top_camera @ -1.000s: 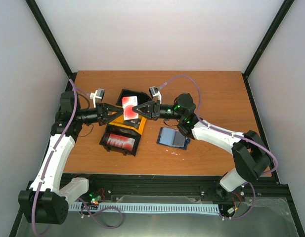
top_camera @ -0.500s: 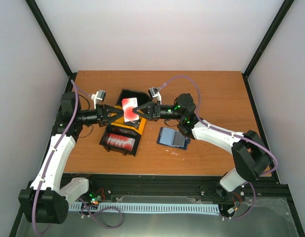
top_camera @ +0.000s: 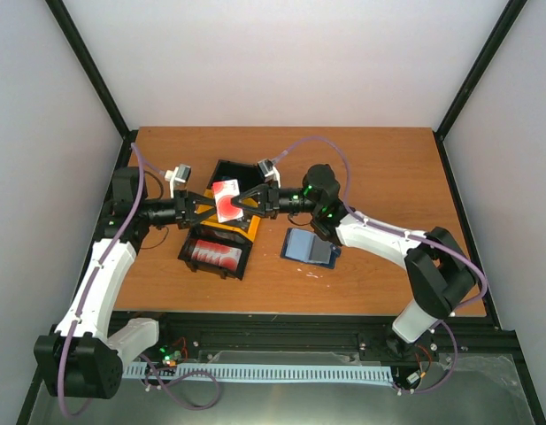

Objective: Put the credit cards into the card holder
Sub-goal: Pick up the credit card from the storage box.

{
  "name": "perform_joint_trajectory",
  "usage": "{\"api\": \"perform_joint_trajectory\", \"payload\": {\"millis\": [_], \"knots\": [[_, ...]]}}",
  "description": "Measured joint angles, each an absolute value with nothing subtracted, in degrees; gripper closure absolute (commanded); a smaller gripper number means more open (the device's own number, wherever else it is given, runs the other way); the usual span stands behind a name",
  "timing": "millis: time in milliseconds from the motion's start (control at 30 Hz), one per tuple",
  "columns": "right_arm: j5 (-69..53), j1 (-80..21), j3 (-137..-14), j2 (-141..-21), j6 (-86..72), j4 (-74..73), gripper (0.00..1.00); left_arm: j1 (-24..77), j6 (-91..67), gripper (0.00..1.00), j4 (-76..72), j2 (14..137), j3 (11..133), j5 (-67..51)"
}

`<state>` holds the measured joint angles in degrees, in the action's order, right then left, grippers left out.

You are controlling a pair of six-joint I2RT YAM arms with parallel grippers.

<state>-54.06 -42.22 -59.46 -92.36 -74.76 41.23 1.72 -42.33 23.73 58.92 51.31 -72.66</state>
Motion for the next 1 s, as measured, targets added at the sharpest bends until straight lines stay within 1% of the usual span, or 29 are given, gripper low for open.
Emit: {"api": "perform_joint_trajectory", "payload": {"millis": [67,200,400,600,867,1000], "knots": [[-54.0,-42.26,-59.48,-92.77,-74.7,40.69,0.97,1.74,-42.06,0.99,23.92,58.94,51.29,-72.6],[-53.54,-42.13,-59.48,-93.58,-74.02,39.18,0.96,1.65,-42.09,0.99,23.81,58.94,50.59,-71.77],[-53.36,-42.28,-57.39,-96.12,-74.37,40.29,0.89,0.75,-41.36,0.99,25.58,58.72,46.94,-69.14],[-53.36,-42.76,-55.72,-100.75,-77.21,43.99,0.88,0.34,-41.08,0.99,27.53,58.65,43.13,-65.98],[-52.62,-43.18,-55.31,-104.31,-80.64,49.12,0.91,-1.63,-39.4,0.99,30.79,58.67,42.52,-63.64],[-51.46,-43.38,-55.0,-104.31,-80.23,48.9,0.97,-3.31,-37.26,0.99,34.04,58.76,43.18,-63.13]]}}
